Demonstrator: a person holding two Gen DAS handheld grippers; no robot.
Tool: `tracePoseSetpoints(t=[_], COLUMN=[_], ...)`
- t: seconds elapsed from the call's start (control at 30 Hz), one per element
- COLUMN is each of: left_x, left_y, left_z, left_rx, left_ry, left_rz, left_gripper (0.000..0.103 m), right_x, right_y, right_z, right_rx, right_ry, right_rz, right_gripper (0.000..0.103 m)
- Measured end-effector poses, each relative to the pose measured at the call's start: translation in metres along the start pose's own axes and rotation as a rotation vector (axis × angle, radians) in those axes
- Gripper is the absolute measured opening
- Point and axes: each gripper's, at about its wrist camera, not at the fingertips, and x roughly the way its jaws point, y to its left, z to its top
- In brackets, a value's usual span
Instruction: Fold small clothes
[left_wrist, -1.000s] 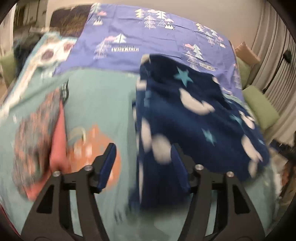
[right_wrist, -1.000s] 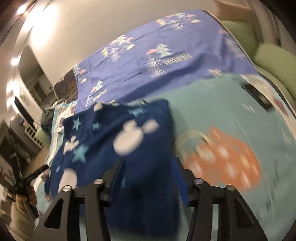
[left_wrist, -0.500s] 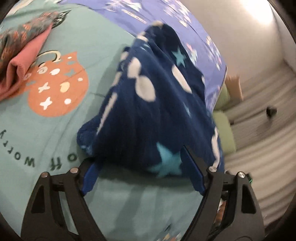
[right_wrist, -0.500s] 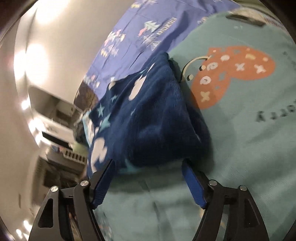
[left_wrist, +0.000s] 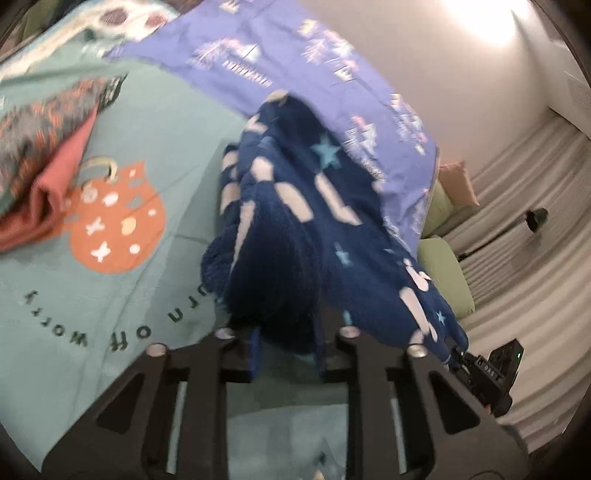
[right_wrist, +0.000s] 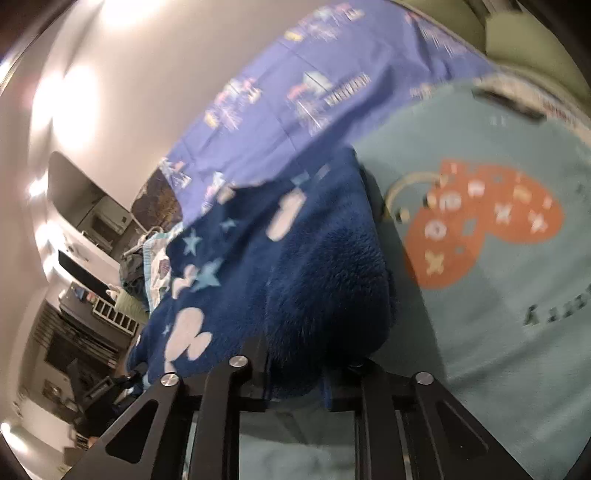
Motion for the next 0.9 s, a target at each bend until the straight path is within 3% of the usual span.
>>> tracePoseSetpoints(t=[0.17,0.4,0.5,0.6,0.73,0.77,0.83,0.9], left_x=[-0.051,-0.102,-0.113,-0.113,-0.115,-0.120,-0.130,-0.144], left_y=[-0.019,-0.018,-0.018,-0.011,0.012,0.013,0.007,-0.005], left_z=[-0.028,-0.100,-0.122,-0.136,-0.143,-0.143,-0.143,-0.138], left_rx=[0.136,0.197,0.218,0.229,0.172,0.178,0.224,0.309], left_ry=[-0.001,0.086,0.120,0.145,0.170,0.164,0.142,0.058], left_rz=[0.000,0.013,0.022,0.056,0.105,0.119,0.177,0.288], left_gripper=[0.018,0.018,0.018,0.019,0.030,0.034,0.038,0.041], right_x=[-0.048,-0.121,-0.138,-0.137,-0.135,-0.141,-0.152,-0.169], right_y=[0.008,-0.003,-0.007,-0.006,-0.020,-0.024,-0.025,-0.022], right_z=[-0.025,-0.098,-0.113,-0.121,-0.134,-0.134,-0.131,-0.128], right_rx=[-0.041,0.012,0.037,-0.026,-0.021,0.002,0.010,-0.015], right_ry=[0.002,0.038,0.048,0.097,0.166,0.158,0.131,0.059], right_rz=[0.003,-0.033,-0.046,-0.097,-0.198,-0.209,-0.249,-0.349], right_gripper=[0.014,0.014,0.014,0.015,0.039,0.046,0.050,0.055])
